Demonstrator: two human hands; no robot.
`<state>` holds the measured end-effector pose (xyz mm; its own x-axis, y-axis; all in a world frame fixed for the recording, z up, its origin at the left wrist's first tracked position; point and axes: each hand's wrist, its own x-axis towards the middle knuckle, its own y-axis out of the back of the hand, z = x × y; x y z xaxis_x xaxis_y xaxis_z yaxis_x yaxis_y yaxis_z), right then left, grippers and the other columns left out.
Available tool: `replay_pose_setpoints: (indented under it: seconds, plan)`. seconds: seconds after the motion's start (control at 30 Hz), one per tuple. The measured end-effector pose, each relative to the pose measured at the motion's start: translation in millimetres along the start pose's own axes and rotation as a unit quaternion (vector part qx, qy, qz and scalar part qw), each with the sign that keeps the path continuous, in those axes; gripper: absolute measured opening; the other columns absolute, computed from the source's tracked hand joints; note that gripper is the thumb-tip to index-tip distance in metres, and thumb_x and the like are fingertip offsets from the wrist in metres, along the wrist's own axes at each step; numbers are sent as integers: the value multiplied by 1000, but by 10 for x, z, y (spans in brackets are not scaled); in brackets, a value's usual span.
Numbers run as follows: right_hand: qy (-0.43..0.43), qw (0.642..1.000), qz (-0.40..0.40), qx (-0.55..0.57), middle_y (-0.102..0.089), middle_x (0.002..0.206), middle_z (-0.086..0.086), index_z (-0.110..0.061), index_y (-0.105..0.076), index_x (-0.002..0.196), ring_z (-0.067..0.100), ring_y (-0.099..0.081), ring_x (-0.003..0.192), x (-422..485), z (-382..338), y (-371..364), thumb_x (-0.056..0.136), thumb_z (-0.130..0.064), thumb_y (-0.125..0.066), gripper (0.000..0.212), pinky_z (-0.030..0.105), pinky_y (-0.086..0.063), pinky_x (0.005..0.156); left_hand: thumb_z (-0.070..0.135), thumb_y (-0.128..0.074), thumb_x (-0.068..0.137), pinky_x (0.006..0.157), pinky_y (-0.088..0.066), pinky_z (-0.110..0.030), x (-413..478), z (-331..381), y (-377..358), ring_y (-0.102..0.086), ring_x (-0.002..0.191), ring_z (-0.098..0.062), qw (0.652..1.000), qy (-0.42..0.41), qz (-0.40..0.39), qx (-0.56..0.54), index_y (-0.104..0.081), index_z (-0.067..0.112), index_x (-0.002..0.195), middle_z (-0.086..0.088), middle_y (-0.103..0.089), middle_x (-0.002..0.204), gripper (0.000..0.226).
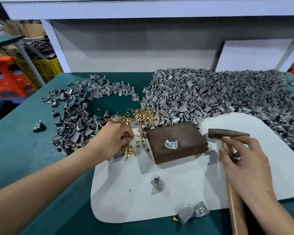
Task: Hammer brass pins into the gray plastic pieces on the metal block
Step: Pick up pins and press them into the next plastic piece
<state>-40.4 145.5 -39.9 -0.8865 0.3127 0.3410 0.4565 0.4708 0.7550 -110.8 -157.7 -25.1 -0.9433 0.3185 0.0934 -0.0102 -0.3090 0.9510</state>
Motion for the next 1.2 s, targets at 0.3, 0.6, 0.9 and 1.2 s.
replay_pose_setpoints:
  seconds: [0.3, 0.6, 0.9, 1.2]
  plan:
    - [21, 1000, 13, -6, -55, 114, 14, -7, -69, 113, 36, -44, 106, -34, 16, -26, 81, -8, -68, 31, 33, -31, 92, 4, -63, 86, 80, -51, -26, 16, 143, 66, -60, 82, -9, 1000, -7, 12, -7, -65, 21, 112, 11, -65, 87, 31]
    - [23, 1000, 9, 8, -56, 113, 13, -6, -68, 113, 36, -45, 106, -36, 17, -57, 81, -7, -67, 32, 38, -35, 94, 9, -61, 86, 77, -53, -38, 7, 206, 28, -64, 91, -23, 997, -3, -7, 73, -60, 22, 107, 1, -69, 95, 24]
    - [158, 957, 22, 244, -66, 92, -14, -30, -63, 119, 5, -63, 84, -152, -295, 36, 79, -27, -67, 40, 9, -46, 80, 1, -69, 79, 60, -48, -14, -131, 776, 276, -61, 63, -2, 926, 2, 110, -362, -62, 22, 91, 3, -68, 72, 26]
    - [125, 909, -12, 398, -72, 78, -11, -35, -71, 87, 7, -69, 66, -263, -462, 56, 76, -32, -70, 11, 14, -53, 65, -10, -60, 85, 53, -49, -16, -205, 1480, -103, -55, 53, -7, 633, 141, -31, -761, -63, 8, 83, 0, -60, 61, 18]
